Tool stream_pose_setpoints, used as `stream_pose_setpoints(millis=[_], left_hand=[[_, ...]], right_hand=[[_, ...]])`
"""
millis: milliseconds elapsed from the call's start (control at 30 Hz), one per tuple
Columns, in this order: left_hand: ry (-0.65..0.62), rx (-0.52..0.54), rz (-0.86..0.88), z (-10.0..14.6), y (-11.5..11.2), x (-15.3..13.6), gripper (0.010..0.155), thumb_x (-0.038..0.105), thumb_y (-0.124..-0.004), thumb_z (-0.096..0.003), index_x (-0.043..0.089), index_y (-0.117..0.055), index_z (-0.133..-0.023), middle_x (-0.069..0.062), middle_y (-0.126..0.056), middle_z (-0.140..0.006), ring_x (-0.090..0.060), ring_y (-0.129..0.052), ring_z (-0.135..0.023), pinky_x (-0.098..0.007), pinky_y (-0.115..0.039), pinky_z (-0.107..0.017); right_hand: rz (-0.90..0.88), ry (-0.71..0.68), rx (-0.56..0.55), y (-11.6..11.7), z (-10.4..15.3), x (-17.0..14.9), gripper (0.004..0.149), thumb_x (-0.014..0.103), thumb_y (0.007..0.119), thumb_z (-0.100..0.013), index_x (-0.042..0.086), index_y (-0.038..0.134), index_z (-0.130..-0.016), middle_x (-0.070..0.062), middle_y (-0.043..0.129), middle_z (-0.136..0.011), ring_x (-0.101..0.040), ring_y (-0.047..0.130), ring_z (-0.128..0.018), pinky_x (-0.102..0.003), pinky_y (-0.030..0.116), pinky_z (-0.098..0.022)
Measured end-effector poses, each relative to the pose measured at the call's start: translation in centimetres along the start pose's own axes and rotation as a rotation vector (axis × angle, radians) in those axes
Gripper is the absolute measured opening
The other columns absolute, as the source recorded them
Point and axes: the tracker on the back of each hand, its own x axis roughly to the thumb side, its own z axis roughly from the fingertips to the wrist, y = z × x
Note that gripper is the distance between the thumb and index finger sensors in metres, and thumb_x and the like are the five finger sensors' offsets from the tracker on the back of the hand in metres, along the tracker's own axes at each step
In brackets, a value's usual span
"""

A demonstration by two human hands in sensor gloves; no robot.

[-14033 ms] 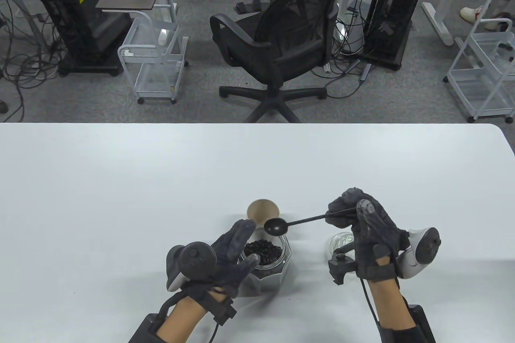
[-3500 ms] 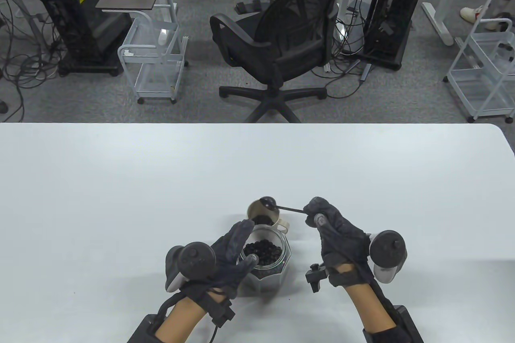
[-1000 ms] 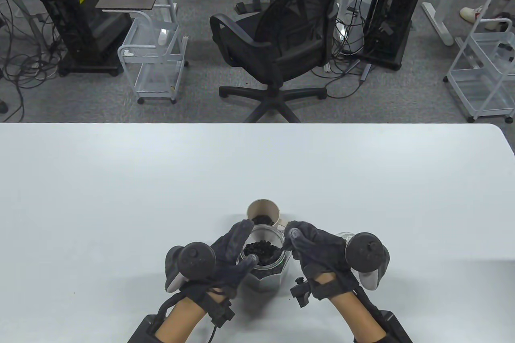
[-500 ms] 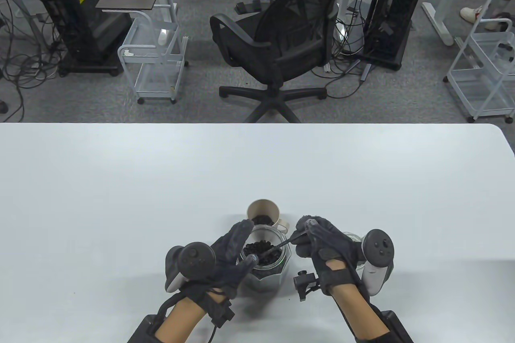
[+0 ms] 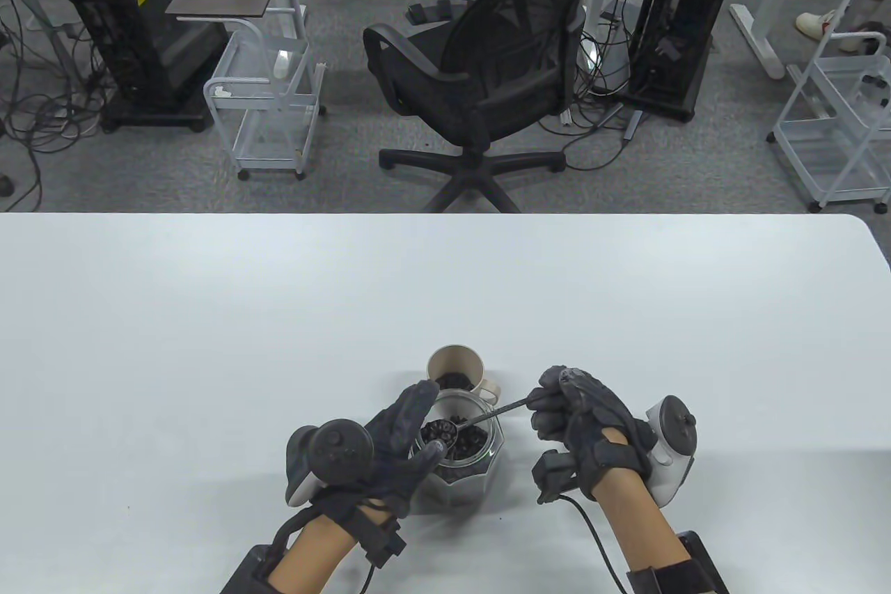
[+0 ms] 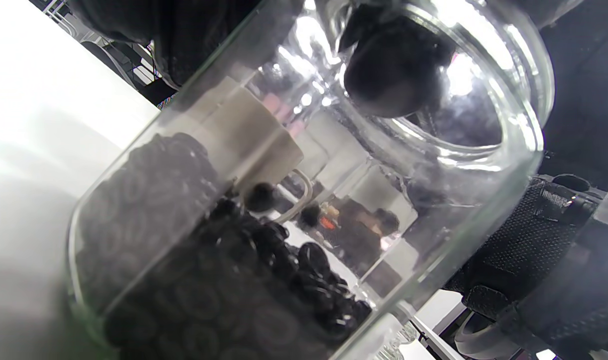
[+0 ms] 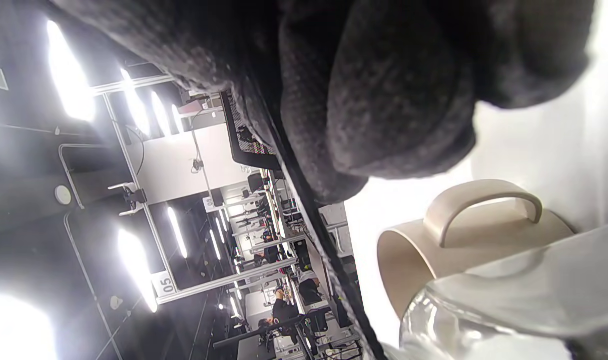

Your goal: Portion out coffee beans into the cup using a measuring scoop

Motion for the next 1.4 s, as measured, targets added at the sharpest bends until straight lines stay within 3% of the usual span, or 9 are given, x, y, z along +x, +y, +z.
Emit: stream_pose_setpoints(millis=[967,1400], left_hand=[[0.001,0.0,0.001,0.0,0.0,0.0,0.087,0.075,-0.053,-0.0462,0.025,-0.033,-0.115,-0.022,-0.05,-0.117,-0.054,-0.067,-0.1,-0.068,-0.052,-0.069],[0.001,0.0,0.002,0.0,0.0,0.0,0.087,0.075,-0.053,-0.0461,0.025,-0.034,-0.115,-0.022,-0.05,-0.117,-0.054,-0.067,-0.1,-0.068,-0.052,-0.069]], right_hand=[[-0.184,-0.057,-0.026,-1.4,0.7,2.0,0.039,0.036,0.074,-0.055,0.009,0.079,-0.083,-0.021,0.092,-0.064,-0.035,0.101,-0.038,-0.049,0.081,-0.036],[-0.225,-0.064,-0.05,-1.5,0.8,2.0,0.042,0.034,0.07,-0.056,0.01,0.071,-0.09,-0.023,0.086,-0.075,-0.04,0.097,-0.051,-0.052,0.077,-0.043]])
